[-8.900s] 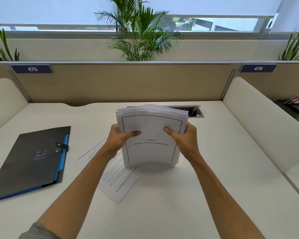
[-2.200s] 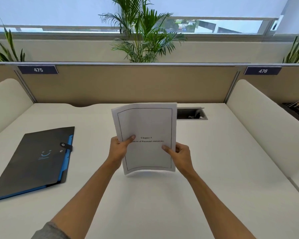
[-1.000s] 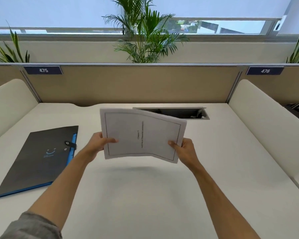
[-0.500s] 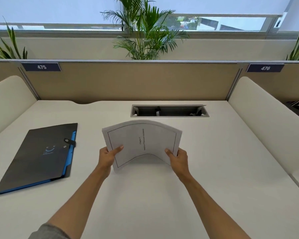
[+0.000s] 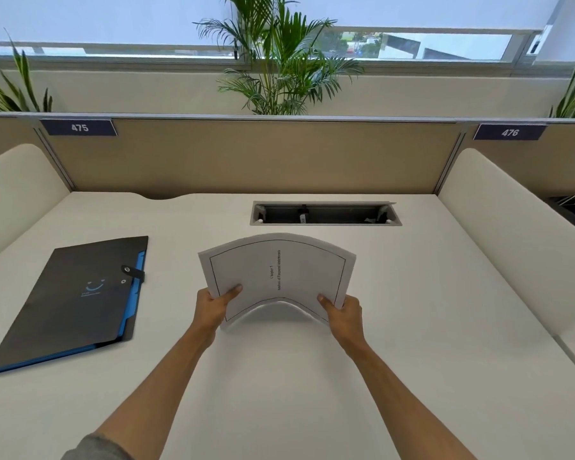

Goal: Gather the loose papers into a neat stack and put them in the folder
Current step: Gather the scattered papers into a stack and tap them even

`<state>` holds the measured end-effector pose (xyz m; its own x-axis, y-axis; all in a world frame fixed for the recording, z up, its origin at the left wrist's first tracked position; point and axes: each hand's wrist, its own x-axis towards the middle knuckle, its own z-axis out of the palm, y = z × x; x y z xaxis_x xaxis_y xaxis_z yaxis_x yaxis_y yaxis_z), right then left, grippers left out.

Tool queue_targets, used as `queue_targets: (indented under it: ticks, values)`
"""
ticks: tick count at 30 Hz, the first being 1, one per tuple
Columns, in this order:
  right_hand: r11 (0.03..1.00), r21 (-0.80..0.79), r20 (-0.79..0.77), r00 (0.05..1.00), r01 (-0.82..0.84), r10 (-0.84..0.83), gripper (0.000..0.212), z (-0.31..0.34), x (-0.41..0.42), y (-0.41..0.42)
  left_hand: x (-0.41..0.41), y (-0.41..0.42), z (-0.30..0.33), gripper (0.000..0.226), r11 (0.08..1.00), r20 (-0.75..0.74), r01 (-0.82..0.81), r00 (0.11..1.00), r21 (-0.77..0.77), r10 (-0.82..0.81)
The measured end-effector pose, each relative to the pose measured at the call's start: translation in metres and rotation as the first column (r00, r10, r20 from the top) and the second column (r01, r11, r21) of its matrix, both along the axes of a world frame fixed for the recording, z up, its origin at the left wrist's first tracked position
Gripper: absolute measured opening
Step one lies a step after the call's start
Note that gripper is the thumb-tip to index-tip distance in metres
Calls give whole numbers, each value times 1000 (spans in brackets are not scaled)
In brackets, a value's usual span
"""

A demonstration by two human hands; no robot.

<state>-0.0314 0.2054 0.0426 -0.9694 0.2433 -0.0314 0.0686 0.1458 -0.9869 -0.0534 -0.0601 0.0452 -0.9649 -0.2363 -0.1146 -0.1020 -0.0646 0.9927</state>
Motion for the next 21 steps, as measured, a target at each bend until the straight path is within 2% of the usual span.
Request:
queue_targets:
  ticks: [7,11,14,17,21]
  values:
    - [997,80,21,1000,-23,21,11,-6,0,7,2,-2,5,18,998,1,-23,1000,-65,23]
    - [1000,0,-88,996,22,-22,18,16,-5,13,-3,-4,23,14,991,-48,-5,999,-134,-2]
    - [992,-59,-182,976,110,-119,18,40,-14,19,-8,-6,37,8,976,-77,31,996,-215,-48]
    - [975,97,-305,939,198,-160,20,65,-23,27,-13,-9,51,6,962,-96,44,993,-269,-73]
    - [853,425,-438,894,301,-97,31,99,-31,36,-19,-8,71,11,931,-127,62,985,-360,-114]
